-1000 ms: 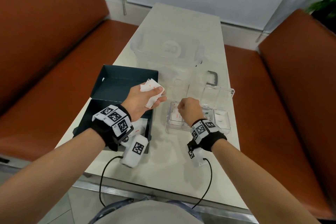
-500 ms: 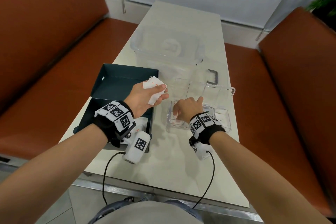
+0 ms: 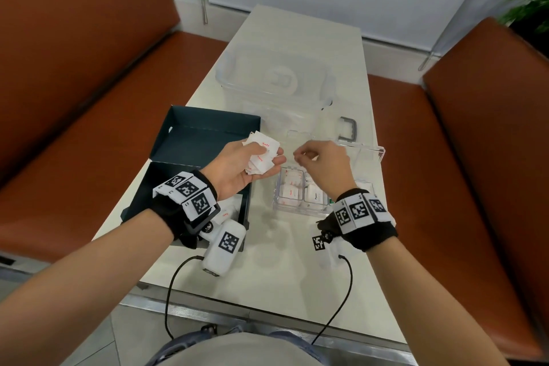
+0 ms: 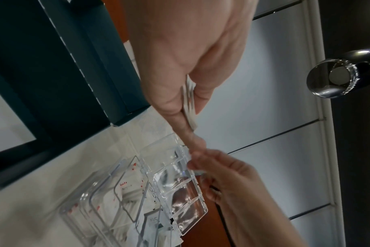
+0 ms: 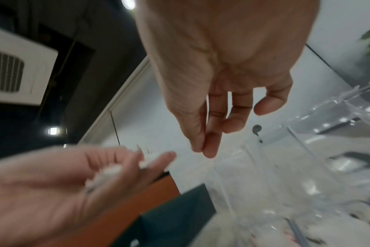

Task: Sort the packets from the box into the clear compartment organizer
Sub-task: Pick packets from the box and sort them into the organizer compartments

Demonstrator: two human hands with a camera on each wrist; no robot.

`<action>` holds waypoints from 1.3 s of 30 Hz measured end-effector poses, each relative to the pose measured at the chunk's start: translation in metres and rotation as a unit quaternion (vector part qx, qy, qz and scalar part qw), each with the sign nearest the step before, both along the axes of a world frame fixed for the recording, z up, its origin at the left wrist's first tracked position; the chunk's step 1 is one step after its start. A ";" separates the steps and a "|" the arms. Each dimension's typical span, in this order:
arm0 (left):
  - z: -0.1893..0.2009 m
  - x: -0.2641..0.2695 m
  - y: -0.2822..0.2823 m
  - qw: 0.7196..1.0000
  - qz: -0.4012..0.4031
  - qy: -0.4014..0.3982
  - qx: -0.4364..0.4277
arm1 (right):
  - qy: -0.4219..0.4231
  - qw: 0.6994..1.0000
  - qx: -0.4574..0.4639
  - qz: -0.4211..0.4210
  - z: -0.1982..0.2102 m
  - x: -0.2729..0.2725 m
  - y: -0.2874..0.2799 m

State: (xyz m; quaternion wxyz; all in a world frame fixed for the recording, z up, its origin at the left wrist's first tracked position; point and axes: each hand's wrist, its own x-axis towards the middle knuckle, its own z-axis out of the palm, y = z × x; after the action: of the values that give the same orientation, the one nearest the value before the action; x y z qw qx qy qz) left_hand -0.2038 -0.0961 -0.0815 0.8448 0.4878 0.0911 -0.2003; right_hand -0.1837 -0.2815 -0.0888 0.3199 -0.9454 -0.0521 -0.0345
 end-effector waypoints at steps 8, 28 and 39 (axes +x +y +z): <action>-0.005 -0.003 -0.008 0.998 -0.042 -0.036 0.033 | 0.027 0.982 0.183 0.025 0.022 -0.005 0.013; -0.002 -0.009 -0.010 0.995 -0.006 -0.043 0.087 | 0.157 0.938 0.309 -0.005 0.024 -0.011 0.014; -0.002 -0.003 -0.002 0.999 -0.003 0.045 0.026 | 0.153 0.905 0.389 -0.073 0.022 -0.009 0.001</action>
State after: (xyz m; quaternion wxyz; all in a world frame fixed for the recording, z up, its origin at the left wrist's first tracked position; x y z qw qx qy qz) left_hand -0.2064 -0.0985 -0.0836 0.8260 0.5006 0.1330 -0.2224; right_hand -0.1922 -0.2805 -0.0666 0.6632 -0.7404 0.0839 0.0697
